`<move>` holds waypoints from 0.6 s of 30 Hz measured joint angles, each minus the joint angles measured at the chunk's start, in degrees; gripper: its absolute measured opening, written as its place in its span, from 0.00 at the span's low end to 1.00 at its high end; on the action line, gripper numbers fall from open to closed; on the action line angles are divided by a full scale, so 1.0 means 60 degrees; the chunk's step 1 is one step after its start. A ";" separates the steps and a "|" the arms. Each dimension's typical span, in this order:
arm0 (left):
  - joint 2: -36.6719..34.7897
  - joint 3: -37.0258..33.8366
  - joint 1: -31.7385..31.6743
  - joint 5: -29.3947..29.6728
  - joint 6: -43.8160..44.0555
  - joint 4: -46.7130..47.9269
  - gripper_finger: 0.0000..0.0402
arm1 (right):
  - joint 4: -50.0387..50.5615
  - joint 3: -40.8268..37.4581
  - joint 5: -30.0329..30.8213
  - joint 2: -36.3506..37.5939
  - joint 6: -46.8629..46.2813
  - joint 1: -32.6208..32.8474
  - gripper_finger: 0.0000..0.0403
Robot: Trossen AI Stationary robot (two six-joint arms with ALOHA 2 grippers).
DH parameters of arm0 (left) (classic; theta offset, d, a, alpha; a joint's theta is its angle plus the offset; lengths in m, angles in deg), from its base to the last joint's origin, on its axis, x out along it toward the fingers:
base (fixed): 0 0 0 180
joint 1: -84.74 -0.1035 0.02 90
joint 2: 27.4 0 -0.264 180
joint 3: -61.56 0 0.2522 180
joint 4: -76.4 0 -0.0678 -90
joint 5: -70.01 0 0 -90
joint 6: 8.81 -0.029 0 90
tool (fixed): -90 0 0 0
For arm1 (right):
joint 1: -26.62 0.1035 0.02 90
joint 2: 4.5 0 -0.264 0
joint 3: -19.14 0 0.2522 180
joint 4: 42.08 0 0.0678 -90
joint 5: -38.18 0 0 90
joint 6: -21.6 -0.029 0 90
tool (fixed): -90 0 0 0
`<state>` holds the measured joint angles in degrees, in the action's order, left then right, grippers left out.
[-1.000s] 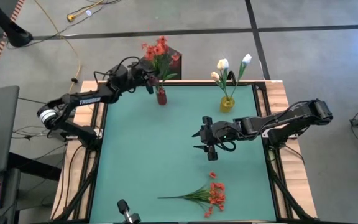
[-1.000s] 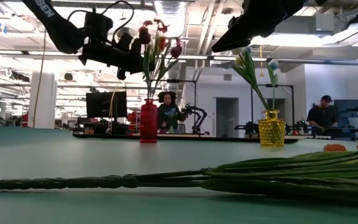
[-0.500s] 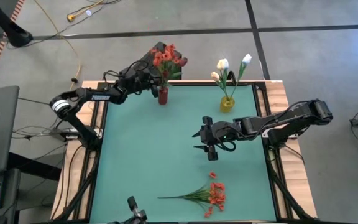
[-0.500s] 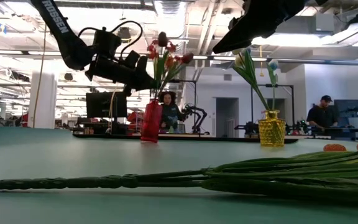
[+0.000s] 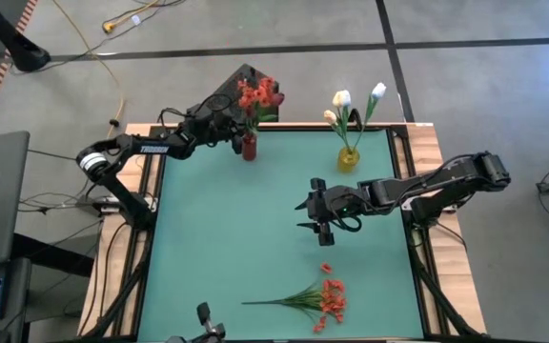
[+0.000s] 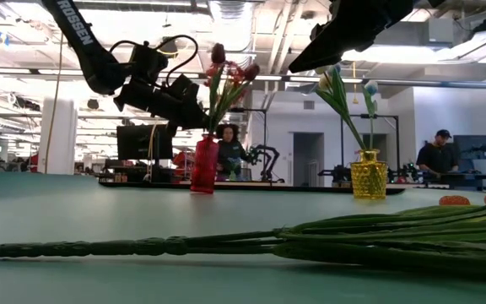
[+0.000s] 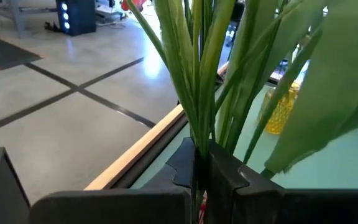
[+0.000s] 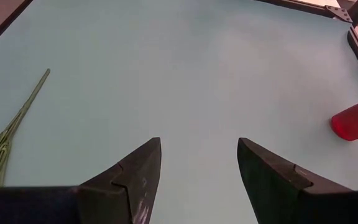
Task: Sort flowers into vase by color
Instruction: Put the top orange flowers into the red vase
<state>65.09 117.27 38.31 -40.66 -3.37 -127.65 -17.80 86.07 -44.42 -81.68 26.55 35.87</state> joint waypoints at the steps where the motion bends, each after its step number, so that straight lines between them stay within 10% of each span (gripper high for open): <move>1: -0.0004 0.0001 0.0000 -0.0003 -0.0063 0.0041 0.01 | -0.0004 0.0000 0.0000 0.0000 0.0000 0.0000 0.59; 18: -0.0021 0.0004 -0.0187 -0.0329 -0.0057 0.0531 0.07 | -0.0040 0.0000 0.0000 0.0000 0.0011 0.0000 0.59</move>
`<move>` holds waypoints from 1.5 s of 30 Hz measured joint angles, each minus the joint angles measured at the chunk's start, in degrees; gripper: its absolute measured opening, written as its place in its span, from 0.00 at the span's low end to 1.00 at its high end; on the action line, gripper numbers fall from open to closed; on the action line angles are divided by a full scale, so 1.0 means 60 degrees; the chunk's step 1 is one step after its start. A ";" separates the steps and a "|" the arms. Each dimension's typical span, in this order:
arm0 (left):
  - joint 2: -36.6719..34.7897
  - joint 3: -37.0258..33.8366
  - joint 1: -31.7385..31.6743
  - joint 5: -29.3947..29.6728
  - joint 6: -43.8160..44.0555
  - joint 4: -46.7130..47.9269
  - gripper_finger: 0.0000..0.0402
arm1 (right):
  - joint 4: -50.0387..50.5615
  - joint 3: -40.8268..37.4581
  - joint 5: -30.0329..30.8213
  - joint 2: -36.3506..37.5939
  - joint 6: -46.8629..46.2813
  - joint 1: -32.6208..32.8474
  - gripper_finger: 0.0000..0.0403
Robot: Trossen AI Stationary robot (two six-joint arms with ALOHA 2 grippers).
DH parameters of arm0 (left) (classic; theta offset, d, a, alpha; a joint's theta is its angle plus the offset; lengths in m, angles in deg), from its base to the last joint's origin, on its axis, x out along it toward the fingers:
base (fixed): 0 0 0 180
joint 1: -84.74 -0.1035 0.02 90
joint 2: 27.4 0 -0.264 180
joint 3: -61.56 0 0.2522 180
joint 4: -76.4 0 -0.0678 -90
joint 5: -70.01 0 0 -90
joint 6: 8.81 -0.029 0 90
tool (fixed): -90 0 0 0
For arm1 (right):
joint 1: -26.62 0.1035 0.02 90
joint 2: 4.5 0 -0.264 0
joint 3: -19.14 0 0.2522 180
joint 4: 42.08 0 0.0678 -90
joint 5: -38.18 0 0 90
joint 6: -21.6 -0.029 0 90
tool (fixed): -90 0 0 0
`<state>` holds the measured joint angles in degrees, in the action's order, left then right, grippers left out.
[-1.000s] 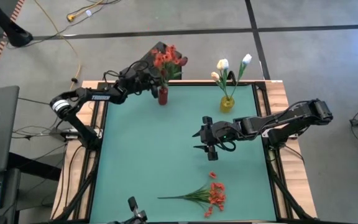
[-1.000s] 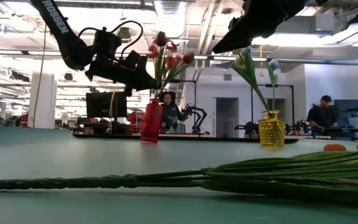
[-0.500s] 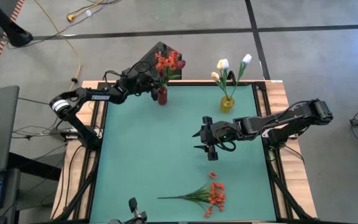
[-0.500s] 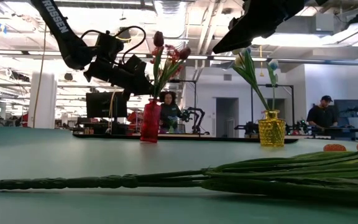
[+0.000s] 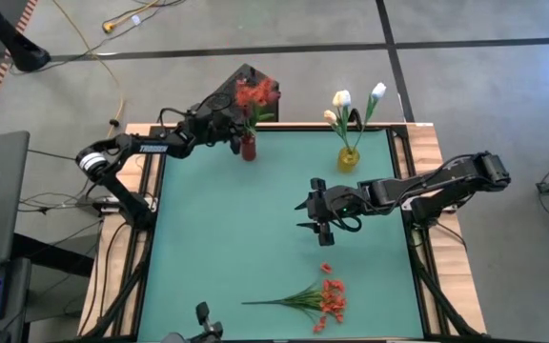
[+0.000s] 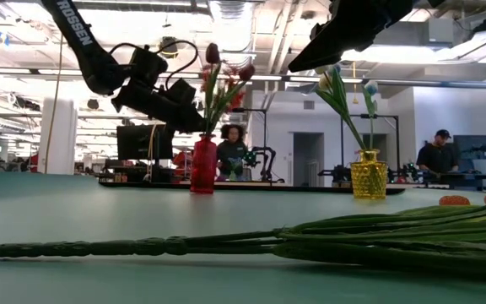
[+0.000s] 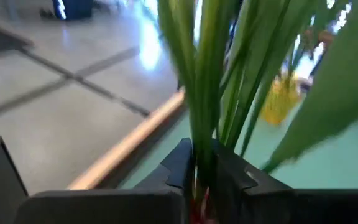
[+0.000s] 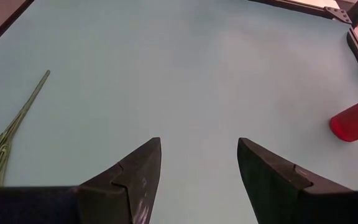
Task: Sort flowers into vase by color
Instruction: Put the top orange flowers into the red vase
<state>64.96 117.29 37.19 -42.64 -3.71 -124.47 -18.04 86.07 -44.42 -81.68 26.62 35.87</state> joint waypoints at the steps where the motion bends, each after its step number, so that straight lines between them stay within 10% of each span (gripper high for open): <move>1: 0.0010 -0.0010 -0.0043 -0.0155 0.0006 0.0079 0.10 | 0.0000 0.0000 0.0000 0.0000 0.0000 -0.0002 0.59; 13: 0.0017 -0.0018 -0.0450 -0.0839 -0.0023 0.0490 0.39 | -0.0007 0.0000 0.0004 0.0000 0.0171 -0.0097 0.59; 28: -0.0298 0.0156 -0.0578 -0.1465 -0.0443 0.0800 0.42 | -0.0017 0.0000 0.0007 0.0000 0.0171 -0.0204 0.59; 45: -0.0967 0.2006 -0.0603 -0.0762 -0.3557 0.6087 0.53 | -0.0101 0.0000 0.0007 0.0000 0.0248 -0.0231 0.59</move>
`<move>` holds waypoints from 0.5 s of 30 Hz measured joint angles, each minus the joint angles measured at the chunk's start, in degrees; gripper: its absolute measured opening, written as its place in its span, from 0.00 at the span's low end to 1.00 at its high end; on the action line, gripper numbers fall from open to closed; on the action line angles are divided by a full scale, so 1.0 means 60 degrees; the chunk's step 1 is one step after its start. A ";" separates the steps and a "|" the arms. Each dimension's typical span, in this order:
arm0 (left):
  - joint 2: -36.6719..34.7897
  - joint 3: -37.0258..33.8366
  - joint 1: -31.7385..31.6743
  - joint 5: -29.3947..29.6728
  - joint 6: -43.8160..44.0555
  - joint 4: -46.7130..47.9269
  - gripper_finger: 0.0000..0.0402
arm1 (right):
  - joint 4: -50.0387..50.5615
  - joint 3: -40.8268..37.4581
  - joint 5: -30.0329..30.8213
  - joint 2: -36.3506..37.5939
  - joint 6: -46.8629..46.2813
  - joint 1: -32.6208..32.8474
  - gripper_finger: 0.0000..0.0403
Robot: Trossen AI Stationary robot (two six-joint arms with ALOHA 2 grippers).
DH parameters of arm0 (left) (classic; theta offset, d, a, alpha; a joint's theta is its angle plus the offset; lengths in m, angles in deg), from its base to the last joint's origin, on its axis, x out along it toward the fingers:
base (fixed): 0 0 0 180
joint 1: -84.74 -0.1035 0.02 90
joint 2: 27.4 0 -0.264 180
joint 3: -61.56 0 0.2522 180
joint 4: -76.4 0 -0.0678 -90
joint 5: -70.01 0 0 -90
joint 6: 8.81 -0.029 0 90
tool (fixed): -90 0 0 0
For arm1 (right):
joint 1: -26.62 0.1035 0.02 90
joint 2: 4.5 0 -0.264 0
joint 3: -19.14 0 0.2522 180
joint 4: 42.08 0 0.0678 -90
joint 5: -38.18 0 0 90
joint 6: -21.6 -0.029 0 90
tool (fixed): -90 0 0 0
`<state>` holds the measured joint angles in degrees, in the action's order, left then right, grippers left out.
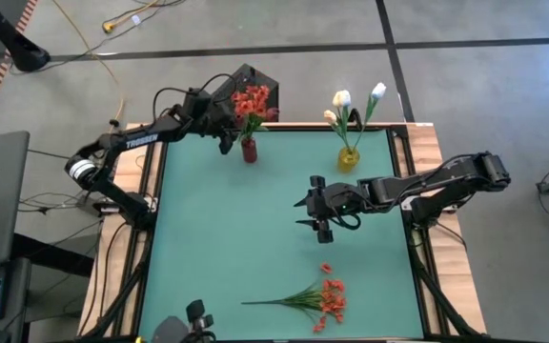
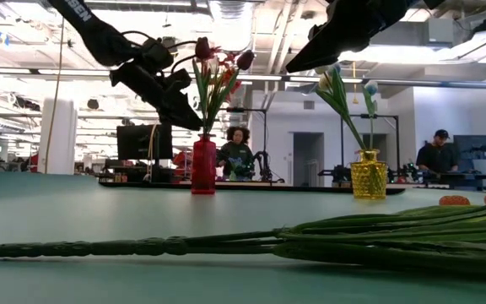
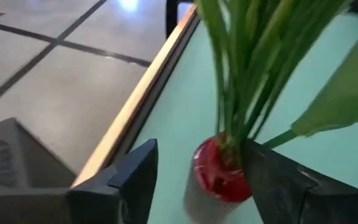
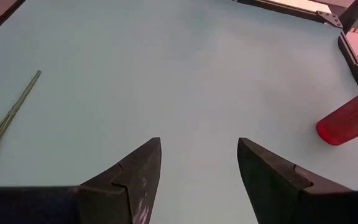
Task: Sort flowers into vase by color
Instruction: Put the top orange flowers into the red vase, then put the orange flowers into the red vase
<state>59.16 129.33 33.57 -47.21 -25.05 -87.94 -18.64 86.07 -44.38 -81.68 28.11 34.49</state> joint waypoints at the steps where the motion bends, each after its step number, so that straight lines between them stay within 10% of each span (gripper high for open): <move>1: 0.0000 0.0112 0.0004 0.0179 -0.0179 0.0245 0.56 | 0.0003 0.0000 0.0000 0.0000 0.0000 -0.0010 0.59; 15: 0.0000 0.2294 0.0389 0.2129 -0.1175 0.5930 0.67 | 0.0020 0.0000 -0.0004 0.0000 -0.0004 -0.0009 0.59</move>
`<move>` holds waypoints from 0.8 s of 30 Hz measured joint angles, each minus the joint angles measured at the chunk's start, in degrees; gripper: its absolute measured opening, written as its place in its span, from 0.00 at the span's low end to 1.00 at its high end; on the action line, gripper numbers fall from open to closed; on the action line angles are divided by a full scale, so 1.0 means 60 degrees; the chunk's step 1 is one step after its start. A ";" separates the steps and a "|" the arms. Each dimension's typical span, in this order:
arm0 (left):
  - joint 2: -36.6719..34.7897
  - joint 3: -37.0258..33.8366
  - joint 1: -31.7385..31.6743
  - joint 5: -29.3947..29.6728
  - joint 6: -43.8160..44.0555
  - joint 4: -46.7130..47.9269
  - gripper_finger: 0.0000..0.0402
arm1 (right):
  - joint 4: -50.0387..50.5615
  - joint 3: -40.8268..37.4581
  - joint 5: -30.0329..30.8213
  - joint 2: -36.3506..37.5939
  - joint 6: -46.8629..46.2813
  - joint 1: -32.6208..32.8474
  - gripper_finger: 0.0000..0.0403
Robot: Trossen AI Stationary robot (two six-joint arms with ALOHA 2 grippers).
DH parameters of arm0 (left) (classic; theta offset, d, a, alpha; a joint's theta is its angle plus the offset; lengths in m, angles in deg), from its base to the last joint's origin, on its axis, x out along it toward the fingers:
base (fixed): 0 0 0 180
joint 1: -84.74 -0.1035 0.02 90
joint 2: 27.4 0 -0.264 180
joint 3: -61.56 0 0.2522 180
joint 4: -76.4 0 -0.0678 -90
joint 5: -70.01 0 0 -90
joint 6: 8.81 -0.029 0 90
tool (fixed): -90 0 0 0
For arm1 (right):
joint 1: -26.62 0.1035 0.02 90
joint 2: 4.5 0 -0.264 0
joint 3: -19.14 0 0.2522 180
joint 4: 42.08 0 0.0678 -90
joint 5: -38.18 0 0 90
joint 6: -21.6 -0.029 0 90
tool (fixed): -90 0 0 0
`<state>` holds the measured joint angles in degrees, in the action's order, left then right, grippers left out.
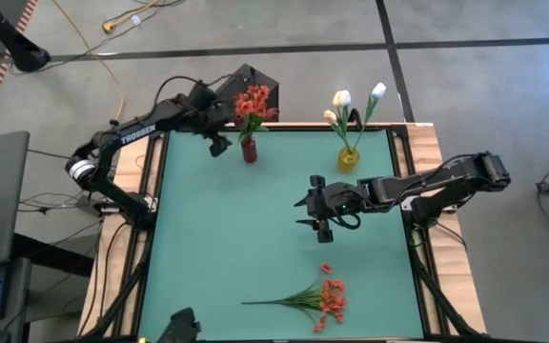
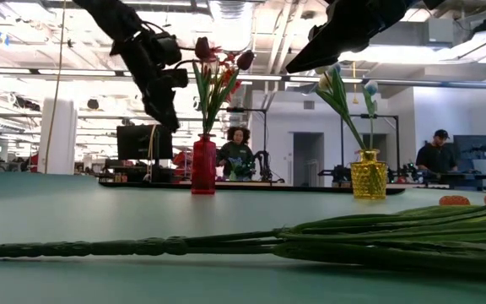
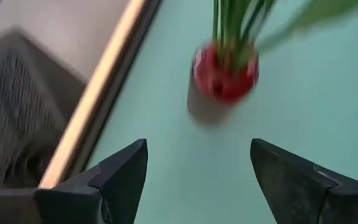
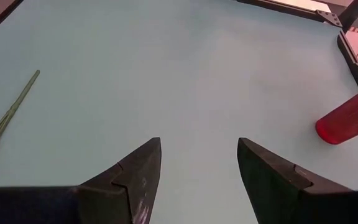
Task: Sort flowers into vase by color
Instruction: Put the orange flowers into the red vase
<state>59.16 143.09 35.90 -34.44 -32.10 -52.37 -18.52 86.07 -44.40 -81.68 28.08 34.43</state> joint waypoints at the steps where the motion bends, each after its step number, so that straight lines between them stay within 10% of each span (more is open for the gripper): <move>1: 0.0000 0.0125 0.0123 0.0363 0.0028 0.0503 0.67 | 0.0001 0.0000 0.0000 0.0000 0.0000 0.0000 0.59; 9: -0.0226 0.0207 0.1376 0.2613 0.1267 0.3718 0.67 | 0.0004 0.0000 -0.0001 0.0000 -0.0313 0.0004 0.59; 19: -0.2643 0.0057 0.1962 0.7366 0.3158 0.3734 0.67 | -0.0003 0.0000 0.0000 0.0000 -0.0331 0.0064 0.59; 24: -0.3908 0.0057 0.1862 0.5876 0.2940 0.3395 0.67 | -0.0003 0.0000 0.0004 0.0000 -0.0603 0.0047 0.59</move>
<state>35.71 143.44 47.07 0.82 -14.46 -32.00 -18.54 86.07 -44.38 -81.68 24.47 34.72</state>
